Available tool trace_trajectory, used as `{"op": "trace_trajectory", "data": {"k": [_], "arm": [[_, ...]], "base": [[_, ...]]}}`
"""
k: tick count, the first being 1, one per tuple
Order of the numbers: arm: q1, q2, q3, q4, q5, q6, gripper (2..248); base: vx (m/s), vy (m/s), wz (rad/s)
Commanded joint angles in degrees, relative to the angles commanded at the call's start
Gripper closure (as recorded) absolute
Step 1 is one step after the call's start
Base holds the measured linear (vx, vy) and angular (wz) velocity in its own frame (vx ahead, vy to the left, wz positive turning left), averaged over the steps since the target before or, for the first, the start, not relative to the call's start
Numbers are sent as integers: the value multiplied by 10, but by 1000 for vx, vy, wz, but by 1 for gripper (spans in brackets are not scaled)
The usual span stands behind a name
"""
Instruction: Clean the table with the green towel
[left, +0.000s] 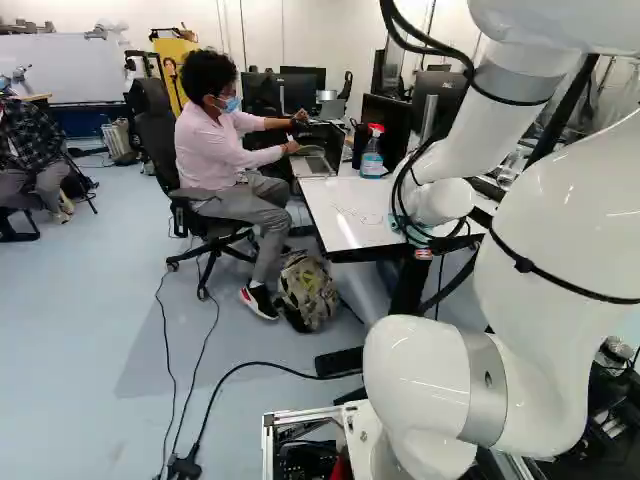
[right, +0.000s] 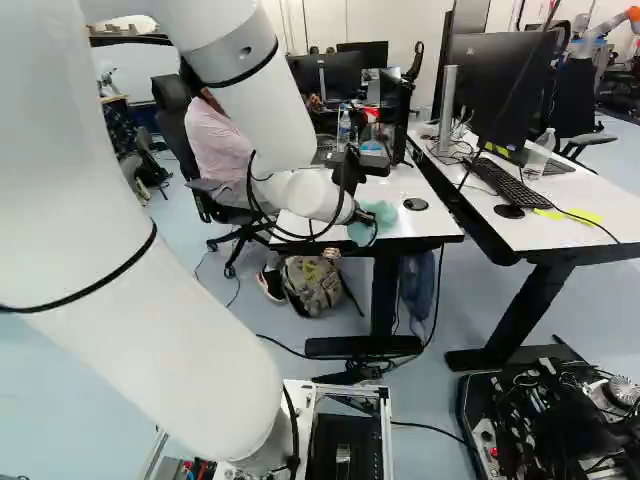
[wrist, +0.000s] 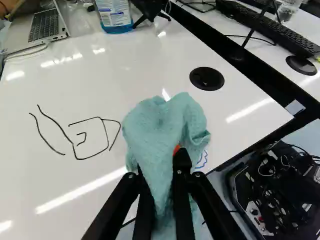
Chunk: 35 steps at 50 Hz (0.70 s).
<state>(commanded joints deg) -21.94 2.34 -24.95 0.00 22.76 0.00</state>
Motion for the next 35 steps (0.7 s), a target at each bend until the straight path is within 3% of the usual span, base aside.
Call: {"op": "trace_trajectory", "data": {"k": [13, 35], "arm": [[15, 14, 14, 0, 0, 0, 208], [-16, 52, 50, 0, 0, 0, 208]], "base": [[0, 0, 0], [0, 0, 0]]}}
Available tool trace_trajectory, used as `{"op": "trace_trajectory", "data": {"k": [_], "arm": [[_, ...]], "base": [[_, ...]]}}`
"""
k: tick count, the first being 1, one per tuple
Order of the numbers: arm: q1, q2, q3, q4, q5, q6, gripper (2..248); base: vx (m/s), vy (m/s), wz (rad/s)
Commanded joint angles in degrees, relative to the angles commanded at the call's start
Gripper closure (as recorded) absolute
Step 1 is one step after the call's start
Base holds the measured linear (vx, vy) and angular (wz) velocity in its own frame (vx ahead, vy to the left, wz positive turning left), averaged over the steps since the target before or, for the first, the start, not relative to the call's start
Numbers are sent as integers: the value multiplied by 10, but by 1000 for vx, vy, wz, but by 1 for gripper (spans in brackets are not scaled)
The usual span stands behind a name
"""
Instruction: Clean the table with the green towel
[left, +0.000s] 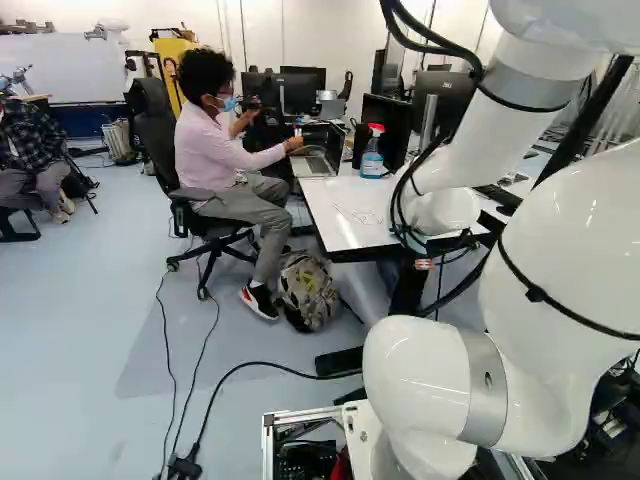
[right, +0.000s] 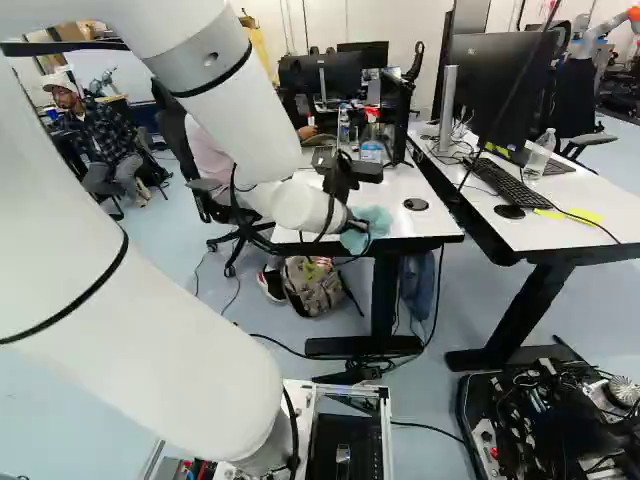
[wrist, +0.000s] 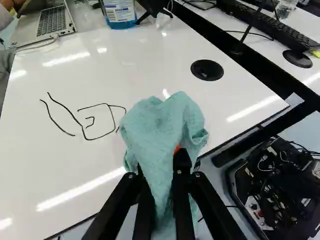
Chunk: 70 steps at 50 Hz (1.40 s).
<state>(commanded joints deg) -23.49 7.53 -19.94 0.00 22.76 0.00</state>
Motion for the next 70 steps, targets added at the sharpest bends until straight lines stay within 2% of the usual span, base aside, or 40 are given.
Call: {"op": "trace_trajectory", "data": {"k": [29, 42, 53, 70], "arm": [[-61, -35, -33, 0, 0, 0, 208], [-78, -69, -67, 0, 0, 0, 208], [-69, -95, -93, 0, 0, 0, 208], [-34, -101, -101, 0, 0, 0, 208]], "base": [[0, 0, 0], [0, 0, 0], [0, 0, 0], [0, 0, 0]]}}
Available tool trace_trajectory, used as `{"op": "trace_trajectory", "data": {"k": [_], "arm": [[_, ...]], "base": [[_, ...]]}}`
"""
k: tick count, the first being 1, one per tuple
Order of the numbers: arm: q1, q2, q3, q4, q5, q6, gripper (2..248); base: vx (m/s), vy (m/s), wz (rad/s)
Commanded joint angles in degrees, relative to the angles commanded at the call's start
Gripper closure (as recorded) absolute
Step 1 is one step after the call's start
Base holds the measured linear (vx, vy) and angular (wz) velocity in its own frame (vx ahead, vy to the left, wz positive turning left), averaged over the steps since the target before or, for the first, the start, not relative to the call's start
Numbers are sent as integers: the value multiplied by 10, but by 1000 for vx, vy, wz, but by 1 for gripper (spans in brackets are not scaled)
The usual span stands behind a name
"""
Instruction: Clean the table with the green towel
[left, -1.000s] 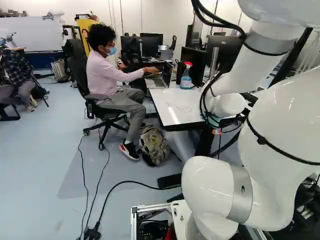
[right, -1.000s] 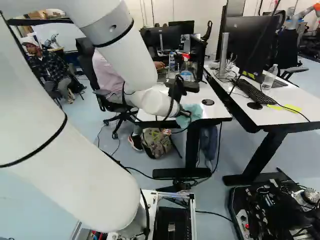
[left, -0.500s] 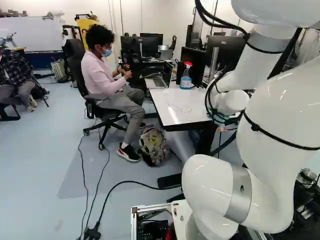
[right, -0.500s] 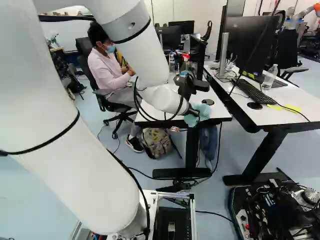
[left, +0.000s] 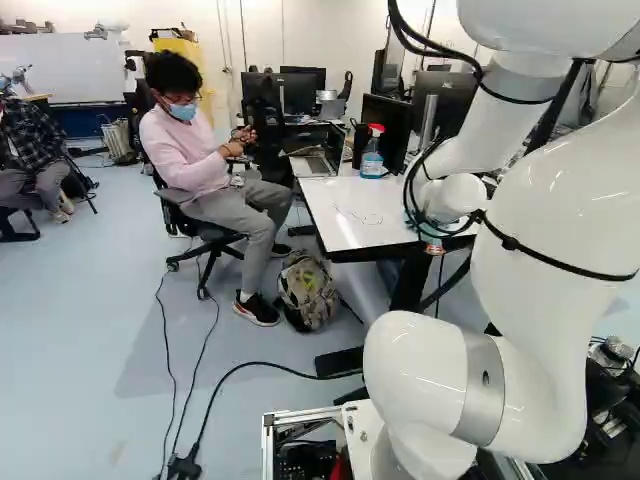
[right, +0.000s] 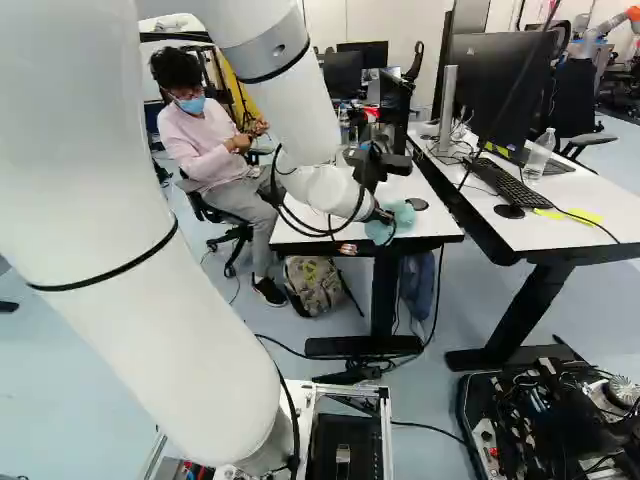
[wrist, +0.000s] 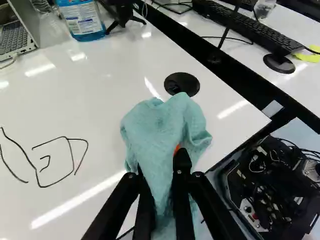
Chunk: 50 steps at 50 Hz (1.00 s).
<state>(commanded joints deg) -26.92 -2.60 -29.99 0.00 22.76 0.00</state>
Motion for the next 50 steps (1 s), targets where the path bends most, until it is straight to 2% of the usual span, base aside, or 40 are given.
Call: {"op": "trace_trajectory", "data": {"k": [27, 38, 50], "arm": [[47, 40, 41, 0, 0, 0, 208], [40, 69, 70, 0, 0, 0, 208], [17, 82, 82, 0, 0, 0, 208]], "base": [[0, 0, 0], [0, 0, 0], [0, 0, 0]]}}
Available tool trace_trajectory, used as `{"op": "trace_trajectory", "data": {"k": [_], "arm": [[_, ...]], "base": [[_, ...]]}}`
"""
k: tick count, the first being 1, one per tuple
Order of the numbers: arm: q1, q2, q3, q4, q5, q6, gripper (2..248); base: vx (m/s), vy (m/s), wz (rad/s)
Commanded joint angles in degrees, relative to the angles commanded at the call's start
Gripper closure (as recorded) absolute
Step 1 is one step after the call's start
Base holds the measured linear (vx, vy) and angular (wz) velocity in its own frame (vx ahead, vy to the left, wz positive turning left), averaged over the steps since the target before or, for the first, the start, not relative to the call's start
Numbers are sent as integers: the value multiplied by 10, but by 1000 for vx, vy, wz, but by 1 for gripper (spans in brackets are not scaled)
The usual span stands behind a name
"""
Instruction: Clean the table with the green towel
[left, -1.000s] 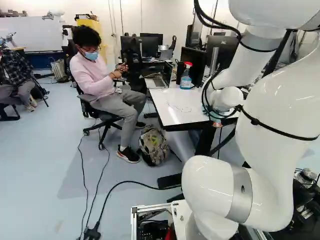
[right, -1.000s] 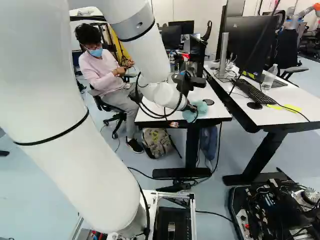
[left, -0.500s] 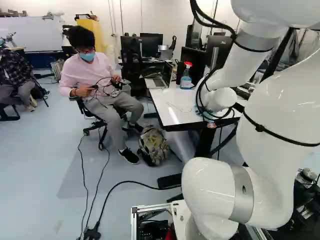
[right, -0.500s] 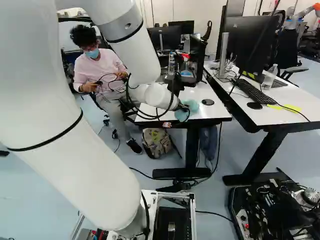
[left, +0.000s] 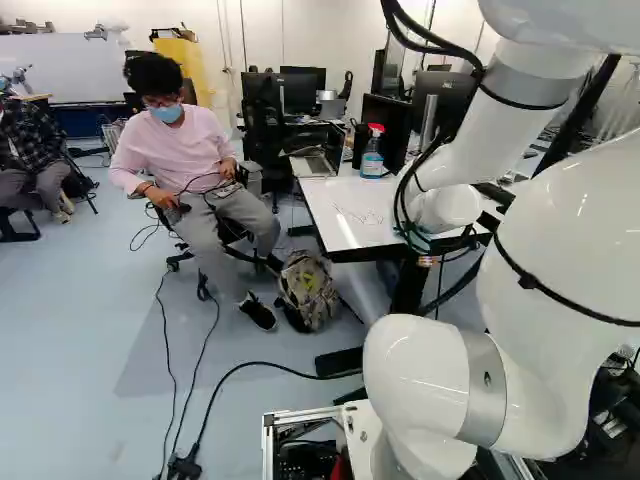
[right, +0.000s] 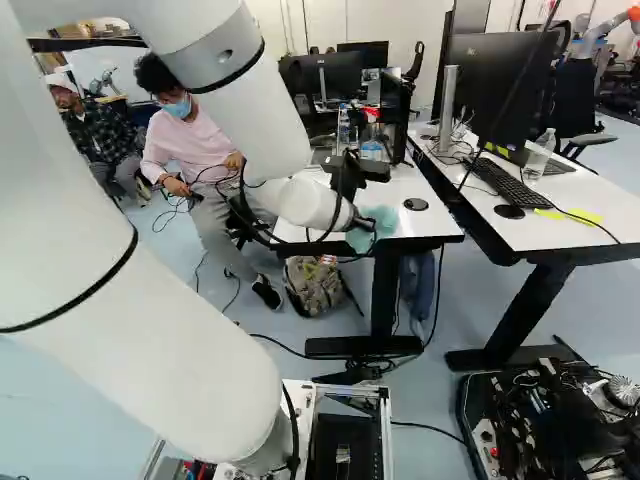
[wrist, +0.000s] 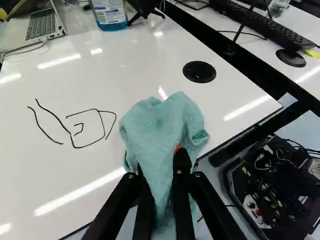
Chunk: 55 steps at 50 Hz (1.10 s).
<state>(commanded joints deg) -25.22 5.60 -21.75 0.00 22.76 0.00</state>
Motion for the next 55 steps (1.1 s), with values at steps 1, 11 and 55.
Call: {"op": "trace_trajectory", "data": {"k": [1, 11, 55], "arm": [[-2, 0, 0, 0, 0, 0, 208], [-23, -11, -10, 0, 0, 0, 208], [-61, -100, -103, 0, 0, 0, 208]], "base": [[0, 0, 0], [0, 0, 0], [0, 0, 0]]}}
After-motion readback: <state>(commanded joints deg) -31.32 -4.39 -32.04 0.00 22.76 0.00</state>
